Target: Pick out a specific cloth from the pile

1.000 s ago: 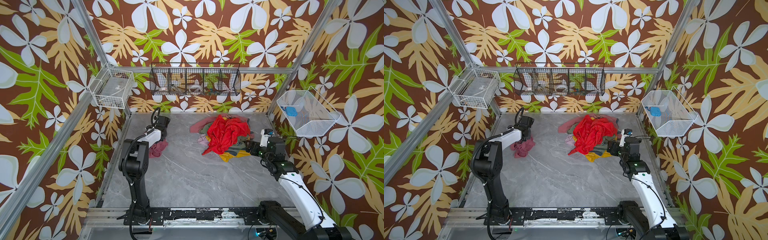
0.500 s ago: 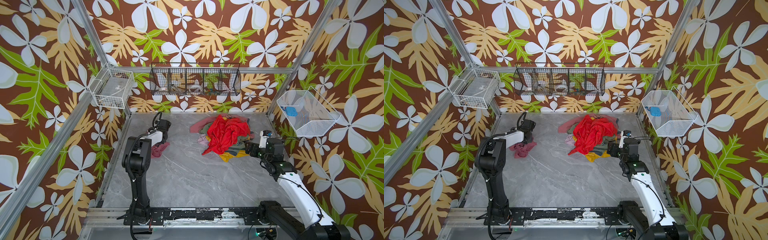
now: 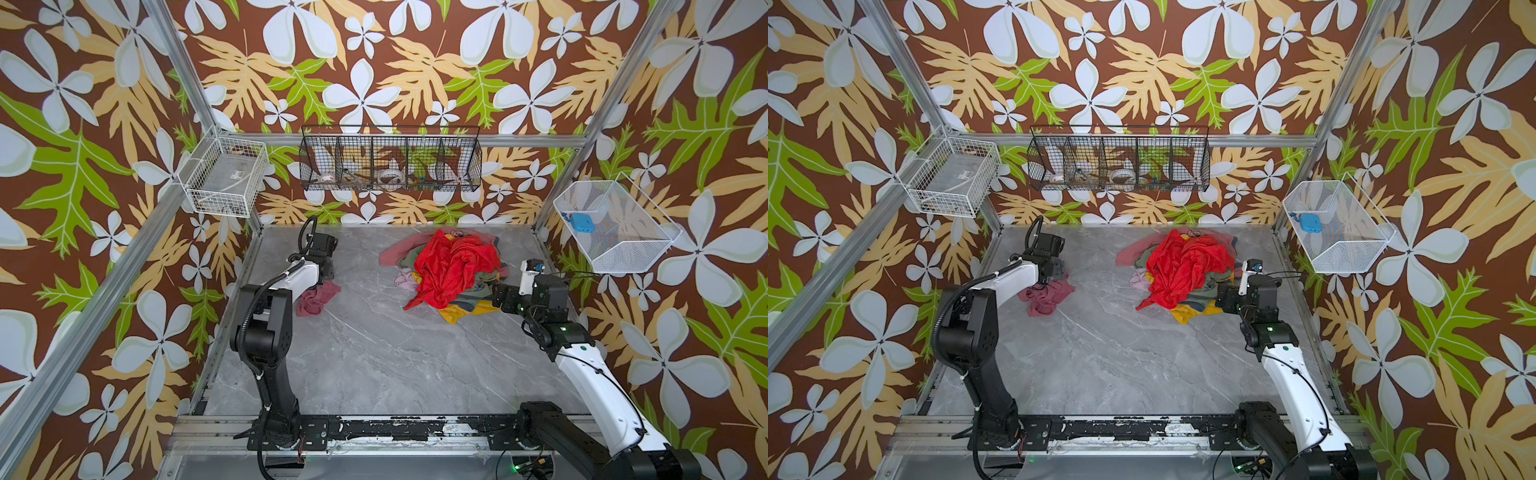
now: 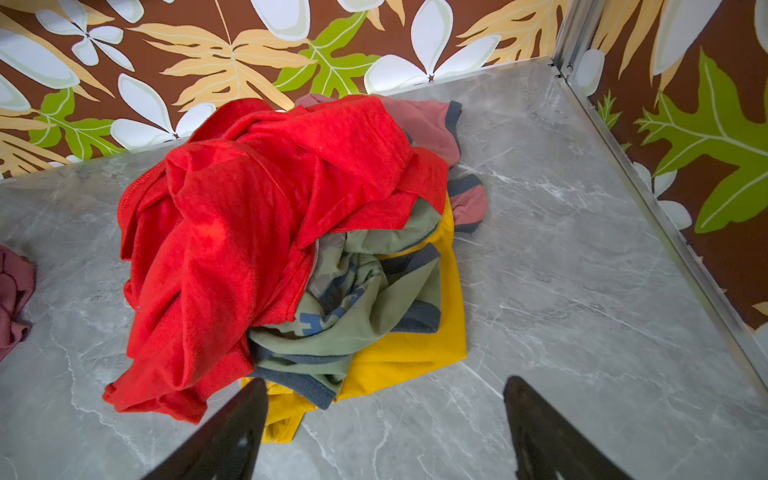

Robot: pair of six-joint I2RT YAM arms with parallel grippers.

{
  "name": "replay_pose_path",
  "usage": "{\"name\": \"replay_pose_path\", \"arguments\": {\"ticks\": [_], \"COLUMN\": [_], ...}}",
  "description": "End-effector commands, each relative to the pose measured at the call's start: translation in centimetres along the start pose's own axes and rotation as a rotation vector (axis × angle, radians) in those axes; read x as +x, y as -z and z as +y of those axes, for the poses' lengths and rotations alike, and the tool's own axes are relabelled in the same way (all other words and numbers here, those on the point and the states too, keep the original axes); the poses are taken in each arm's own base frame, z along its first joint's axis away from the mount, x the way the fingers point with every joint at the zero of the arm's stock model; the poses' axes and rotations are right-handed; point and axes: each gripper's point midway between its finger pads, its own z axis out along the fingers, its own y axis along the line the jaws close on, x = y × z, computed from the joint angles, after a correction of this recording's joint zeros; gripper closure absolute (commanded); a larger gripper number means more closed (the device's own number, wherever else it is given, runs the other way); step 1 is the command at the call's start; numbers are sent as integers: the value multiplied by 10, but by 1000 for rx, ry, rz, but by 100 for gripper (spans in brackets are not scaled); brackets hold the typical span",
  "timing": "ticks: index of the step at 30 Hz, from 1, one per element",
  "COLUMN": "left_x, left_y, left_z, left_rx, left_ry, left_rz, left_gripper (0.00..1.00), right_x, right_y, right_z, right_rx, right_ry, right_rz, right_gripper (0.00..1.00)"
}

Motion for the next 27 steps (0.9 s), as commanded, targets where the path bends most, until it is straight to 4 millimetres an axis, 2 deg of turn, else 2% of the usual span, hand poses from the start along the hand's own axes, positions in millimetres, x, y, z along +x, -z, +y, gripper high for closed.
{"name": "replay_pose_path", "arguments": {"ticks": [1,3,10,13,17,21,27], "left_x": [-13,-16,-14,-2,14,33,59], "left_y": [17,29,79,98,125,141,151], "left_z": [-2,1,19,32,52,71,96], "left_rx": [59,85,166,193,215,205,169], "left_ry": [47,67,170,231,322,376,441], "left_rz": [-54,-80,-226,-308,-446,-537,-605], "left_gripper": [8,0,0,0,0,0,0], "right_x": [-5,-7,-13,-12,0,10,18], "right_y": [0,-1,5,8,2,-6,-16], "right_z": [-5,-7,-19,-24,-35,-41,-49], "right_rx": [29,40,86,99,140,171,201], "right_ry": [29,41,96,102,105,127,124], "right_rz": [-22,-47,-275,-395,-458,-475,-498], "right_gripper": [10,9,5,3,4,6,7]}}
